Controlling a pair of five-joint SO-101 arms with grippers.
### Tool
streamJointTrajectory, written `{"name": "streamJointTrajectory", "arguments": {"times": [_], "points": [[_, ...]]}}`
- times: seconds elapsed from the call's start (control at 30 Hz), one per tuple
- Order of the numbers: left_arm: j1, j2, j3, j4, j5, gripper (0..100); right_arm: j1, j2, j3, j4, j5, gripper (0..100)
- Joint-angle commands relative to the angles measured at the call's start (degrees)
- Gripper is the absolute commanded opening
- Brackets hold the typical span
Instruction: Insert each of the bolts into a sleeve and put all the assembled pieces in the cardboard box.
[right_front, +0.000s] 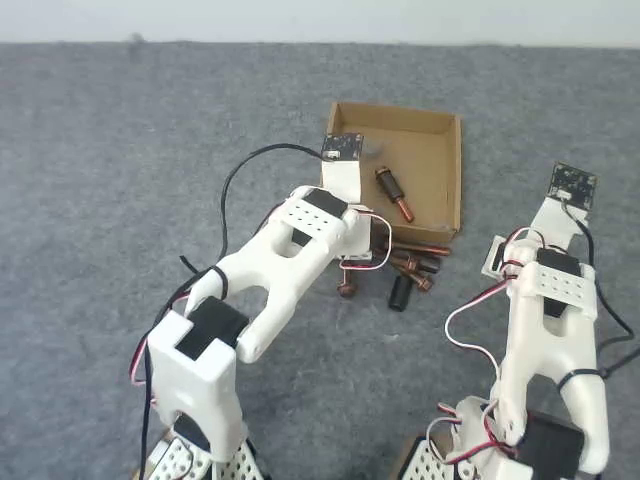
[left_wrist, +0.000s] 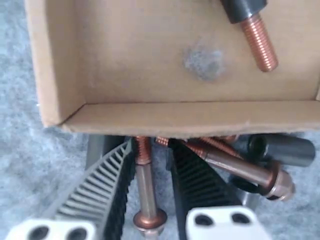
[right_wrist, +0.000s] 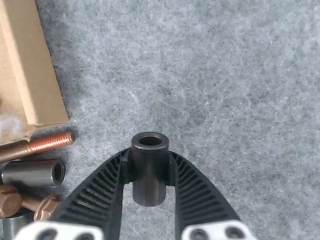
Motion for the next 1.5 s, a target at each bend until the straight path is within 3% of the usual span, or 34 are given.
{"name": "streamJointTrajectory", "arguments": {"times": [0.0,0.2,0.37,0.57,0.63,0.83,0.97,1.3,1.4,1.47], "points": [[-0.62,-5.27,5.49,-0.62,-2.81,9,0.57,-1.36,-0.26,-1.19,-0.53,0.6],[-1.05,-8.44,13.05,-6.86,-4.31,10,0.57,-1.36,-0.26,-1.19,-0.53,0.6],[-0.97,-6.59,11.03,-6.07,-4.31,10,0.57,-1.36,-0.26,-1.19,-0.53,0.6],[-0.26,-2.37,5.41,0.97,-6.86,7,0.57,-1.36,-0.26,-1.19,-0.53,0.6],[0.88,-3.08,5.14,3.43,-13.36,1,0.57,-1.36,-0.26,-1.19,-0.53,0.6],[2.99,-9.14,5.41,14.33,-34.29,1,-1.71,-1.36,1.49,-2.42,-0.44,0.6],[0.88,-14.33,5.85,19.16,-42.99,1,-1.63,-1.36,1.85,-3.3,-0.44,0.6],[-15.47,-24.62,14.64,18.02,-68.66,1,-1.63,-1.36,1.85,-3.3,-0.44,0.6],[-19.43,-24.62,19.38,14.07,-76.22,1,-1.71,-1.36,1.85,-3.3,-0.44,0.6],[-21.54,-24.62,21.49,9.76,-77.45,1,-1.89,-1.36,1.85,-3.3,-0.44,0.6]]}}
